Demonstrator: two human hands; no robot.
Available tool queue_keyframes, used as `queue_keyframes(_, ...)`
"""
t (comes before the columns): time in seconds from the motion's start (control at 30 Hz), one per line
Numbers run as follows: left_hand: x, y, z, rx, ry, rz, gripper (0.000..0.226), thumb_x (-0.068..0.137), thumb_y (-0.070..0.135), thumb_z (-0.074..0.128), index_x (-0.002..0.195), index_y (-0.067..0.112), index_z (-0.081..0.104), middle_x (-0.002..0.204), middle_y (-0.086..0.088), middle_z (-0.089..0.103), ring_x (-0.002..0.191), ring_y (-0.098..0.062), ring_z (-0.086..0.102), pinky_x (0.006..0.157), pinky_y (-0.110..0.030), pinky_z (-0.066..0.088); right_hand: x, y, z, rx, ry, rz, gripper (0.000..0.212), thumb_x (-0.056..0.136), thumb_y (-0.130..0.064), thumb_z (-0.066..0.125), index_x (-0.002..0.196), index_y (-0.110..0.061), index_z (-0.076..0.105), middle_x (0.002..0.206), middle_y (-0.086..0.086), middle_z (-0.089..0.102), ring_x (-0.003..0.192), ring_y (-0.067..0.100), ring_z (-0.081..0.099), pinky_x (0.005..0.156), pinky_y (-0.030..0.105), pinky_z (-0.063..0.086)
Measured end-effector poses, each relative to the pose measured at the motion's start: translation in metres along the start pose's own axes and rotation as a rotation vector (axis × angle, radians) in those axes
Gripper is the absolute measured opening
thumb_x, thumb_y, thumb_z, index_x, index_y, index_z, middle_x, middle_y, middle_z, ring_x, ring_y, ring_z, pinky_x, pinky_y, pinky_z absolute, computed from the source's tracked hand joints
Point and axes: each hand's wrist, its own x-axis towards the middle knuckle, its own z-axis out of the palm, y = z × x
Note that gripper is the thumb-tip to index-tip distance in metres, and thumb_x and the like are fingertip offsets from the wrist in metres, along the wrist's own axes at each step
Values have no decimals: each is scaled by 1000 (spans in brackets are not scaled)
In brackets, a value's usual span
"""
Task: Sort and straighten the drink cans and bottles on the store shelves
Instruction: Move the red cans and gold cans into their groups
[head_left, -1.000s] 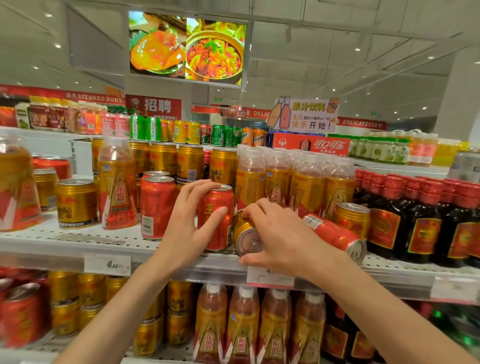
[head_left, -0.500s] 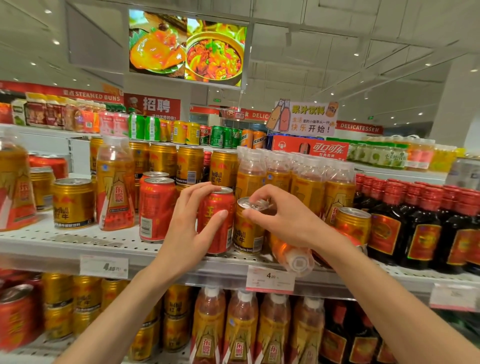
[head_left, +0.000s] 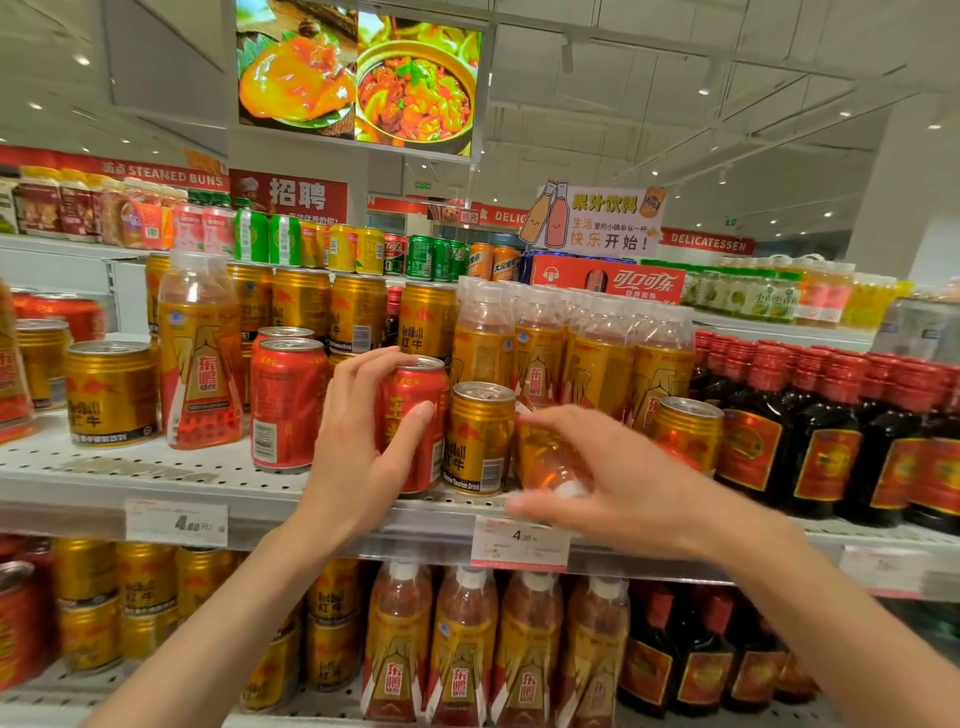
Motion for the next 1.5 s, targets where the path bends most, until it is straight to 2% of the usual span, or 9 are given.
queue_keyframes(0.1, 0, 0, 2, 3, 17, -3, 47, 94, 44, 54, 137, 26, 47, 135, 0, 47, 127, -19, 48, 107, -46, 44, -11, 12, 23, -58, 22, -62, 104, 78, -69, 69, 160, -38, 12, 166, -24, 2, 152, -3, 2, 126, 25, 10)
queue_keyframes(0.27, 0, -1, 3, 6, 23, -12, 48, 94, 44, 53, 137, 23, 47, 132, 2, 46, 125, -19, 48, 105, -49, 45, -8, 25, 28, -92, 154, -150, 83, 82, -28, 78, 151, -42, 33, 159, -18, 20, 144, 6, 31, 114, 19, 29)
queue_keyframes(0.43, 0, 0, 5, 2, 35, -12, 47, 95, 42, 53, 137, 23, 47, 131, 1, 46, 124, -20, 48, 104, -49, 45, 7, 27, 1, 268, 317, -92, 72, 77, -33, 85, 139, -34, 47, 125, -19, 59, 109, -3, 62, 93, 23, 57)
queue_keyframes(0.6, -1, 0, 5, 7, 39, -18, 48, 94, 44, 52, 137, 22, 47, 131, -1, 47, 123, -21, 49, 103, -47, 46, 42, 26, -16, 520, 526, 35, 54, 82, -47, 79, 125, -30, 51, 111, -15, 65, 98, 3, 66, 86, 27, 59)
queue_keyframes(0.77, -1, 1, 5, 21, 42, -15, 48, 95, 43, 52, 138, 20, 48, 132, 0, 47, 125, -20, 48, 106, -44, 44, 71, 21, -20, 417, 488, 143, 47, 91, -65, 57, 118, -25, 55, 104, -14, 65, 98, 9, 65, 87, 36, 56)
queue_keyframes(0.97, -2, 0, 5, 31, 44, -19, 49, 96, 44, 51, 139, 20, 47, 132, 0, 46, 125, -19, 48, 106, -44, 44, 85, 14, -25, 255, 405, 287, 79, 93, -75, 40, 145, -15, 41, 143, 5, 58, 128, 26, 56, 105, 45, 47)
queue_keyframes(1.23, -2, 0, 7, 44, 49, 2, 46, 96, 41, 51, 137, 21, 46, 132, -1, 46, 123, -20, 49, 104, -43, 46, 80, 17, -19, 224, 441, 321, 86, 94, -73, 40, 154, -13, 30, 151, 8, 51, 135, 29, 52, 108, 47, 46)
queue_keyframes(1.4, 0, 2, 7, 65, 45, -4, 49, 95, 42, 52, 137, 18, 48, 131, -3, 47, 122, -19, 49, 104, -43, 45, 61, 21, -25, 132, 338, 297, 94, 94, -71, 43, 163, -17, 8, 163, 5, 35, 146, 28, 39, 115, 42, 36)
queue_keyframes(1.5, 0, 3, 8, 67, 70, -2, 47, 94, 39, 53, 135, 17, 48, 129, -3, 48, 120, -19, 49, 102, -42, 45, 34, 29, -23, 65, 378, 211, 92, 92, -67, 52, 162, -19, 15, 159, 1, 41, 144, 22, 41, 116, 43, 37)
